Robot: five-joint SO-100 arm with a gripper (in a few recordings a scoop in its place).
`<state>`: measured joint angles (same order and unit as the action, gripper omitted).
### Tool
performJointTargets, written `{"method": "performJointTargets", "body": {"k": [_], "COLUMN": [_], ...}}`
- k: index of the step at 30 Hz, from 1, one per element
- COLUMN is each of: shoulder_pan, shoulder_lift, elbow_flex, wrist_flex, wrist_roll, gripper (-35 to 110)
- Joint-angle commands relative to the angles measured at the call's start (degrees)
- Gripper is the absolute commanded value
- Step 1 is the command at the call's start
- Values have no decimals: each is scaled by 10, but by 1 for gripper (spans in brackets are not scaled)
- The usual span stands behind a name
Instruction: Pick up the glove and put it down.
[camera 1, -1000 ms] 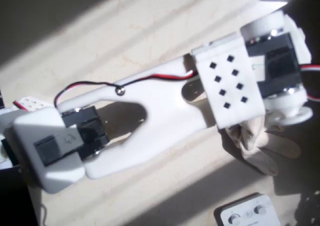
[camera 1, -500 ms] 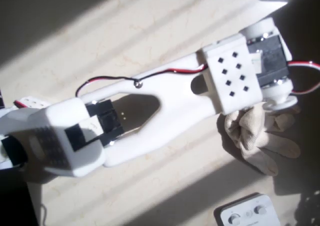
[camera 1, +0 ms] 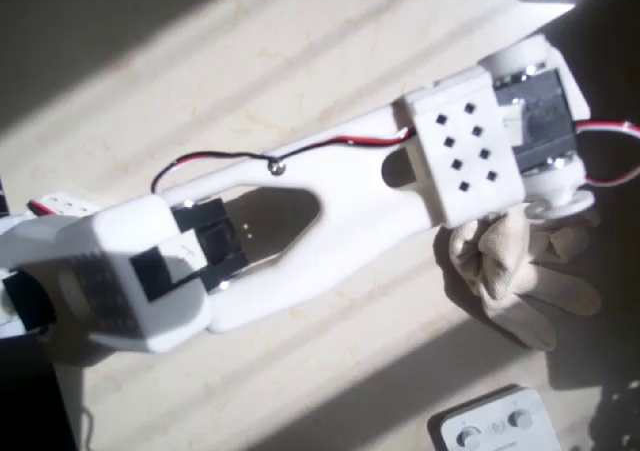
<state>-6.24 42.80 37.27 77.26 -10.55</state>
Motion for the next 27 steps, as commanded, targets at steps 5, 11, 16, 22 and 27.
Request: {"method": "performJointTargets", "body": {"k": [5,11,16,22,27], "shoulder_pan": [-2,0,7,24,27], "shoulder_lift": [11,76,207,400,578], "elbow_flex": [-10,1,76,287,494], "wrist_flex": [0,-6,-9,-115,-234], "wrist_roll": [0,-3,-3,-4,-4], "gripper": [0,0,0,0,0]}}
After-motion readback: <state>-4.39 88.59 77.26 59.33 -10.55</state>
